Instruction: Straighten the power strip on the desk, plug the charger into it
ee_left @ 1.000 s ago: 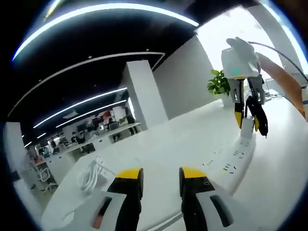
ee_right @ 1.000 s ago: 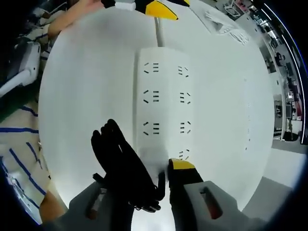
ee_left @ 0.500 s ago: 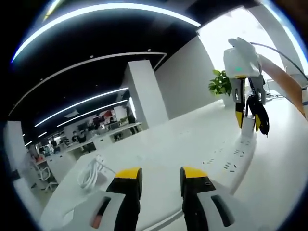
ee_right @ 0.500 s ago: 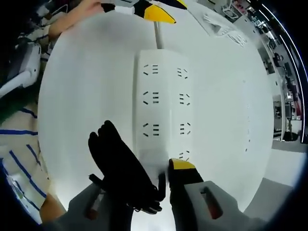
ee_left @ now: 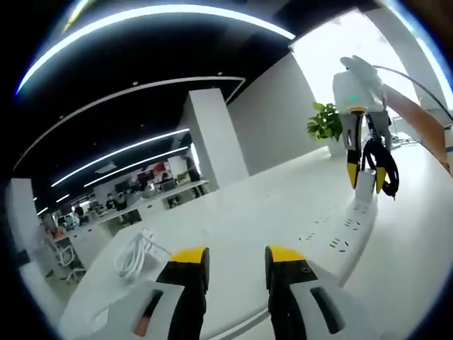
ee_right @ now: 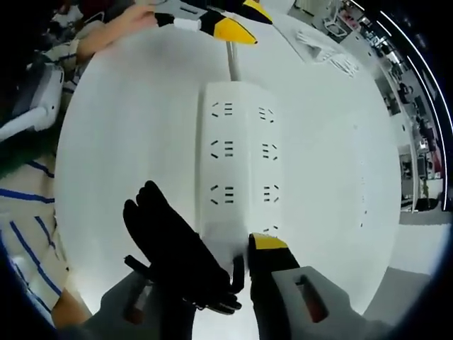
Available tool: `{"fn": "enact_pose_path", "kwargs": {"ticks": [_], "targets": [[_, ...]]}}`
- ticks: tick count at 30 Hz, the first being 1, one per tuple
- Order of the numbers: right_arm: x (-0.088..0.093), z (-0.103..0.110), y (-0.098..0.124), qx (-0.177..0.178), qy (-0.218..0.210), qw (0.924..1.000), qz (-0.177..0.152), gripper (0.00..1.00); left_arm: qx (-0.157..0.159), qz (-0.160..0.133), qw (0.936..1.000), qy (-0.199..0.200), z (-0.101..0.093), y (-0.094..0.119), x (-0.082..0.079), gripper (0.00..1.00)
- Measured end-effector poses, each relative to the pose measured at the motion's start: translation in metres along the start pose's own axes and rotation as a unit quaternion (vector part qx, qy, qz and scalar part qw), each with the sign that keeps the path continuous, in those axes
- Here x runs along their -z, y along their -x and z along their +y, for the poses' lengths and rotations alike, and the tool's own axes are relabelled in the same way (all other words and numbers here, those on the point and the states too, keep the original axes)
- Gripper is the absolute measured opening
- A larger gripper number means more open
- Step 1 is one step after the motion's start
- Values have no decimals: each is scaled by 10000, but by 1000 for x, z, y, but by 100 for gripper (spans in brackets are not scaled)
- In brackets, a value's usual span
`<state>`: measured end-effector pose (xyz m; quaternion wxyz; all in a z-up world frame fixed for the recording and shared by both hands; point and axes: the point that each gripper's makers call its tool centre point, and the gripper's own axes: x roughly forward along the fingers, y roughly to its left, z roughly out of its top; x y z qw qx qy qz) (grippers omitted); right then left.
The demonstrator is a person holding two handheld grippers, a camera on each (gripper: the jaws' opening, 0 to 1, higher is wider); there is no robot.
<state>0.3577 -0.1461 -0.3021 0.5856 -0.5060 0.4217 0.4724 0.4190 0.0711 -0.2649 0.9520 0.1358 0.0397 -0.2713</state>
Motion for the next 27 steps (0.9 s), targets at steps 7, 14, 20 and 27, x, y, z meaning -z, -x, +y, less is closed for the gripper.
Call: {"fn": "enact_pose_path", "kwargs": {"ticks": [7, 14, 20, 27], "targets": [[-1, 3, 0, 108, 29, 9996, -256, 25, 28, 34, 10000, -41, -4, 0, 3, 31], [-3, 3, 1, 244, 71, 9984, -510, 25, 34, 90, 9999, -44, -4, 0, 7, 31], [-5, 4, 2, 361, 110, 9970, -676, 26, 24, 50, 10000, -26, -2, 2, 5, 31], [-7, 3, 2, 477, 138, 9942, -953, 26, 37, 21, 10000, -39, -3, 1, 3, 31]]}}
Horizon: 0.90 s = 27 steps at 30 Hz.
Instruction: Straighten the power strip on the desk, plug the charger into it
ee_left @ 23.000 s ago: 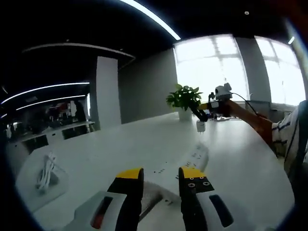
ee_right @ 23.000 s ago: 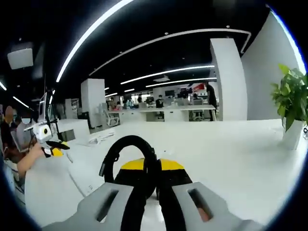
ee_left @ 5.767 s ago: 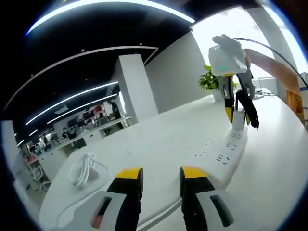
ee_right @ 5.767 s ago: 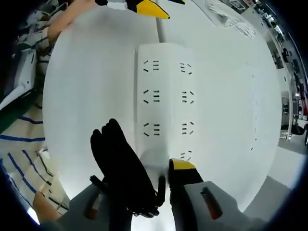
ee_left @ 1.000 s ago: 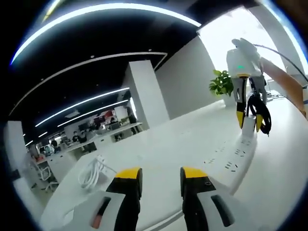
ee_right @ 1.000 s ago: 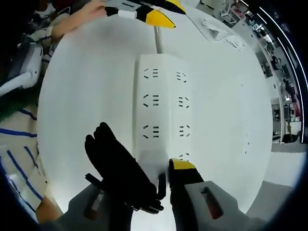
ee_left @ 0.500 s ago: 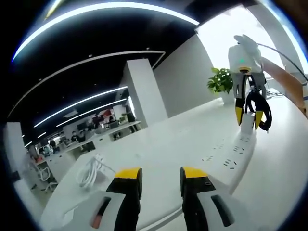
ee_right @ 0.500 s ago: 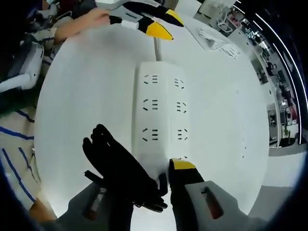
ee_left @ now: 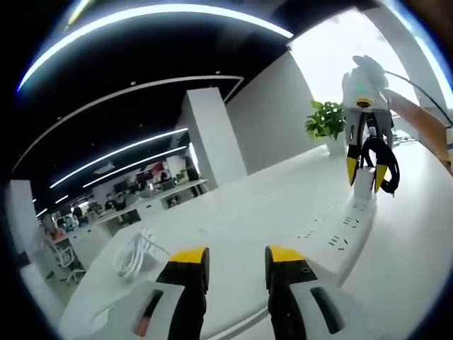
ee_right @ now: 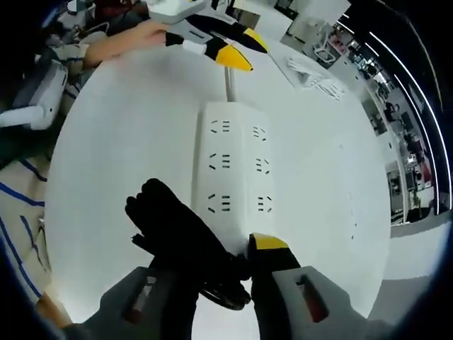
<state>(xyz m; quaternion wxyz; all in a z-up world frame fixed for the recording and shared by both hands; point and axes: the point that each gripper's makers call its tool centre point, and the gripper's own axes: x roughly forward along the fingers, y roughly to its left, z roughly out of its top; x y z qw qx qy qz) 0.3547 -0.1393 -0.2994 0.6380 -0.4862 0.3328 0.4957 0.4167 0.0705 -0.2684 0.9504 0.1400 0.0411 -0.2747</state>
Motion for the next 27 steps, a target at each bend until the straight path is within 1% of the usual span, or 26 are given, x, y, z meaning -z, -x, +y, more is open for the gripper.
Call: {"fn": "enact_pose_path", "kwargs": {"ticks": [12, 20, 27], "targets": [[1, -2, 5, 141, 53, 9996, -228, 26, -5, 1, 10000, -9, -3, -1, -3, 31], [0, -2, 6, 217, 14, 9990, -385, 26, 2, -21, 10000, -13, -3, 0, -6, 31], [-2, -4, 10, 317, -40, 9977, -598, 26, -9, -23, 10000, -11, -2, 0, -6, 31]]}}
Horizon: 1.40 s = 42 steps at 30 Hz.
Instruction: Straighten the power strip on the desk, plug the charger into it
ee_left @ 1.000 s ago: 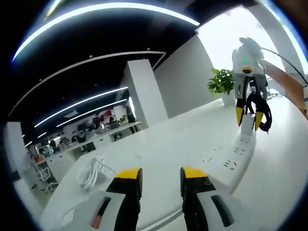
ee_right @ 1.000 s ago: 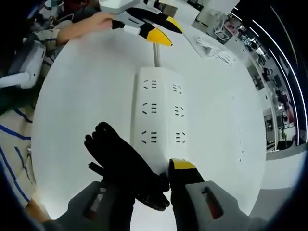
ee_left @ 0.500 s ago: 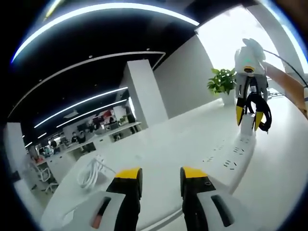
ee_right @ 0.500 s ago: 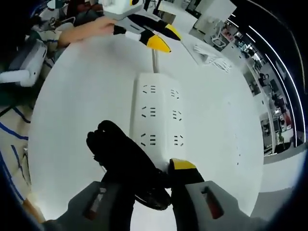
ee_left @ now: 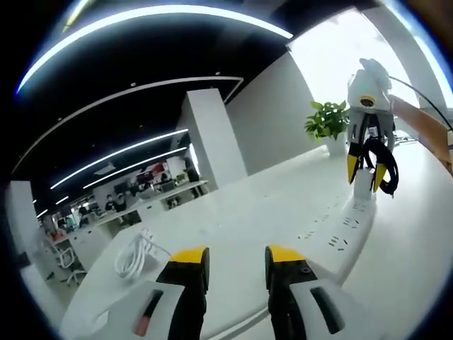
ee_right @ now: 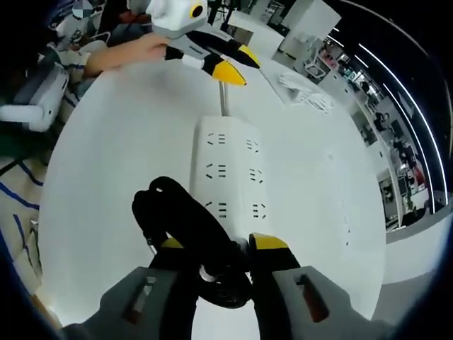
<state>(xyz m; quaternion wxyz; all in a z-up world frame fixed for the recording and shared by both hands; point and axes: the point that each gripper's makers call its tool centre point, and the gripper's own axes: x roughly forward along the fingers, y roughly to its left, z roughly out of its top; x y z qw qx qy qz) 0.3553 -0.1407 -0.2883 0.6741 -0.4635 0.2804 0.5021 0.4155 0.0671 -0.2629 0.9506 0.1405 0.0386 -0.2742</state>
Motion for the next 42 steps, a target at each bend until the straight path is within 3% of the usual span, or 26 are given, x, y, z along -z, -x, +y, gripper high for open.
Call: {"fn": "enact_pose_path", "kwargs": {"ticks": [17, 25, 38, 42], "targets": [[-2, 2, 16, 400, -266, 9953, -846, 27, 4, 64, 10000, -75, 0, -1, 5, 31], [-4, 4, 21, 625, -471, 9877, -1352, 28, 70, 109, 9998, -150, -5, -3, 9, 31], [-8, -3, 24, 937, -658, 9787, -1707, 27, 116, 64, 9999, -104, -9, -2, 7, 31], [-3, -4, 29, 997, -625, 9800, -1602, 27, 136, 58, 9998, -99, -10, -3, 7, 31]]}}
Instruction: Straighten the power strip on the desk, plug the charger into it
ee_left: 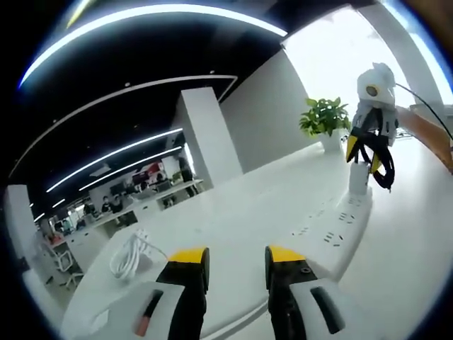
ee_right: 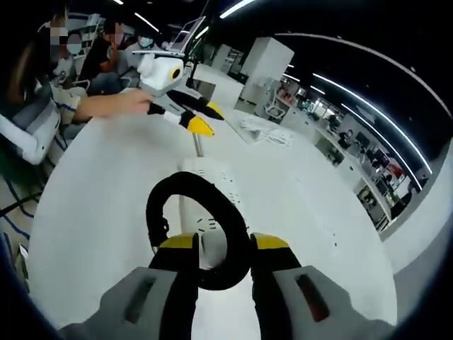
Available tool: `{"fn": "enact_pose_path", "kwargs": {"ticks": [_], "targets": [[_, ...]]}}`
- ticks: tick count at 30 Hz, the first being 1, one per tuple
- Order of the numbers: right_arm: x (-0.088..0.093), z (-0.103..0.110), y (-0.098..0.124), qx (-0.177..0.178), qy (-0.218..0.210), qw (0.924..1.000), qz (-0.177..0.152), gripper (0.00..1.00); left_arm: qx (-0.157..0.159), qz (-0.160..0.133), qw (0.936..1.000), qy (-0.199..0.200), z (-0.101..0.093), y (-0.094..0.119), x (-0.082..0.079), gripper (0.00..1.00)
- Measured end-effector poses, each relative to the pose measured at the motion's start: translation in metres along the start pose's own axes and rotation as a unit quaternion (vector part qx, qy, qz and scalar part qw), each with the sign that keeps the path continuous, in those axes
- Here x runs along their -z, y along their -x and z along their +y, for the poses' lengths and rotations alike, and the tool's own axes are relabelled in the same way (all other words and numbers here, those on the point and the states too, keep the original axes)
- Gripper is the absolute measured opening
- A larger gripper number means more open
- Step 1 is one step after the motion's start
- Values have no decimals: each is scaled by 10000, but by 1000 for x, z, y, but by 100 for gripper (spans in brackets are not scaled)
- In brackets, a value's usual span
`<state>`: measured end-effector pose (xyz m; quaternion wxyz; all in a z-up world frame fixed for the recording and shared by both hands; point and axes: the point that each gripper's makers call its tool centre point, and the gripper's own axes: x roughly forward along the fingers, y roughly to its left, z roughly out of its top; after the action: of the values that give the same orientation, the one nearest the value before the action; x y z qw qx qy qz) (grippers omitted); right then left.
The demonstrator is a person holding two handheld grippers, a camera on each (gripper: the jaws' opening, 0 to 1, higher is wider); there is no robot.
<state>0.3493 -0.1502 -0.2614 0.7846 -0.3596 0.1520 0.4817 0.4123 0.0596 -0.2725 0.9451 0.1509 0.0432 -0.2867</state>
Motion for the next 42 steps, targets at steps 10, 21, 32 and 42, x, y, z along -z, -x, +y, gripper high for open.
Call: {"fn": "enact_pose_path", "kwargs": {"ticks": [10, 21, 32, 42], "targets": [[-2, 1, 18, 137, -118, 9997, -174, 27, 24, -41, 10000, 2, -4, 1, -2, 31], [1, 2, 33, 382, -279, 9977, -487, 28, 58, -104, 9999, 49, -3, 2, -7, 31], [2, 1, 57, 668, -650, 9909, -973, 28, 141, -246, 9995, 160, 0, 6, -15, 31], [18, 8, 73, 878, -1010, 9842, -1159, 28, 322, -185, 9993, 68, -13, 3, -12, 31]]}}
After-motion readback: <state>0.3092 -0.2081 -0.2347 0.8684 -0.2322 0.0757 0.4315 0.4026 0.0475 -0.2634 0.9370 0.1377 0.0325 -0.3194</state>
